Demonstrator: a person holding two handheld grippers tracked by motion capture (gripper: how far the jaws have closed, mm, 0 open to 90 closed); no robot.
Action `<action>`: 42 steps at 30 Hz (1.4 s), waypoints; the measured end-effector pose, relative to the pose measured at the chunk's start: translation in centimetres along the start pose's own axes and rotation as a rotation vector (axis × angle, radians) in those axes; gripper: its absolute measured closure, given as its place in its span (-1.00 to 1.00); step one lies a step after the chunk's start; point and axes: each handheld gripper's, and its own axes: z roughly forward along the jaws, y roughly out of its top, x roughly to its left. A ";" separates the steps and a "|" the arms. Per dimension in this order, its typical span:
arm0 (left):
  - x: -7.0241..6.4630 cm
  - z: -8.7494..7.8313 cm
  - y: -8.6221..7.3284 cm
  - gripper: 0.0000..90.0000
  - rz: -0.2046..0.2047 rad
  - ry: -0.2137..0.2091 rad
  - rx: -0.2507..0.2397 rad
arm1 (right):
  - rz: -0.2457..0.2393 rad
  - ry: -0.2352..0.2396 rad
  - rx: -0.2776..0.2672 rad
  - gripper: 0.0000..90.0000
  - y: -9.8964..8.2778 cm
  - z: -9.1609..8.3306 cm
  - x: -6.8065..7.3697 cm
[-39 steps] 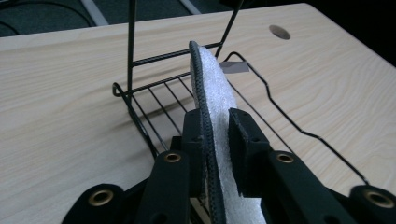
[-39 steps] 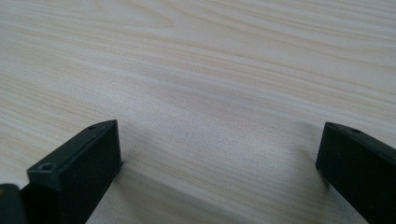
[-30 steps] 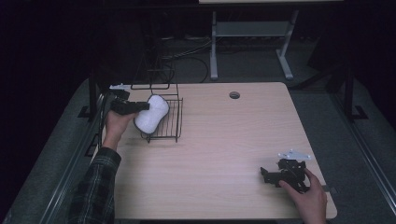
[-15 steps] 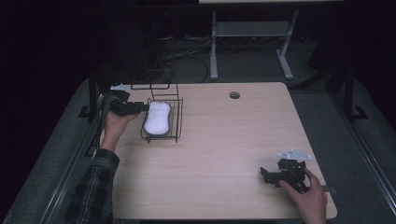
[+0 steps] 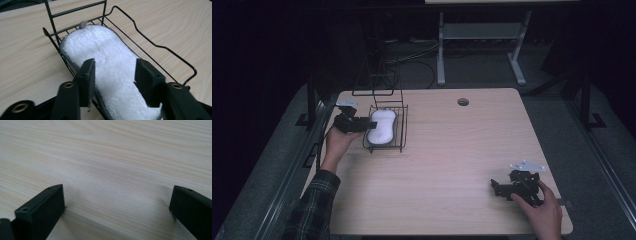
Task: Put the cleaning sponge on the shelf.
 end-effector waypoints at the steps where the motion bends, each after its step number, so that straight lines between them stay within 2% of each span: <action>1: -0.2 -0.1 -0.1 0.09 0.010 0.004 0.006 | -0.001 0.000 0.000 -1.00 0.0 0.0 0.0; 5: -0.7 -0.6 -0.4 -0.06 0.027 -0.002 0.036 | 0.000 0.000 0.000 -1.00 0.0 0.0 0.0; 6: -1.0 -0.6 -0.5 -0.11 0.019 -0.007 0.045 | 0.000 0.000 0.000 -1.00 0.0 0.0 0.0; 10: -1.9 -1.3 -0.8 -0.23 0.028 -0.005 0.036 | 0.000 0.000 0.000 -1.00 0.0 0.0 0.0; 14: -2.8 -1.7 -1.1 -0.41 0.044 0.014 0.060 | 0.000 0.000 0.000 -1.00 0.0 0.0 0.0; 16: -3.2 -1.9 -1.3 -0.42 0.061 0.015 0.057 | -0.001 0.000 0.000 -1.00 0.0 0.0 0.0; 21: -4.4 -2.7 -1.9 -0.52 0.070 0.022 0.056 | 0.000 0.000 0.000 -1.00 0.0 0.0 0.0; 30: -6.8 -3.9 -3.1 -0.52 0.109 0.028 0.039 | 0.000 0.000 0.000 -1.00 0.0 0.0 0.0; 35: -7.8 -4.6 -3.9 -0.53 0.125 0.029 0.027 | -0.001 0.000 0.000 -1.00 0.0 0.0 0.0; 39: -8.5 -4.8 -4.5 -0.53 0.140 0.050 0.027 | 0.000 0.000 0.000 -1.00 0.0 0.0 0.0; 42: -8.9 -5.0 -5.0 -0.53 0.138 0.048 0.022 | 0.000 0.000 0.000 -1.00 0.0 0.0 0.0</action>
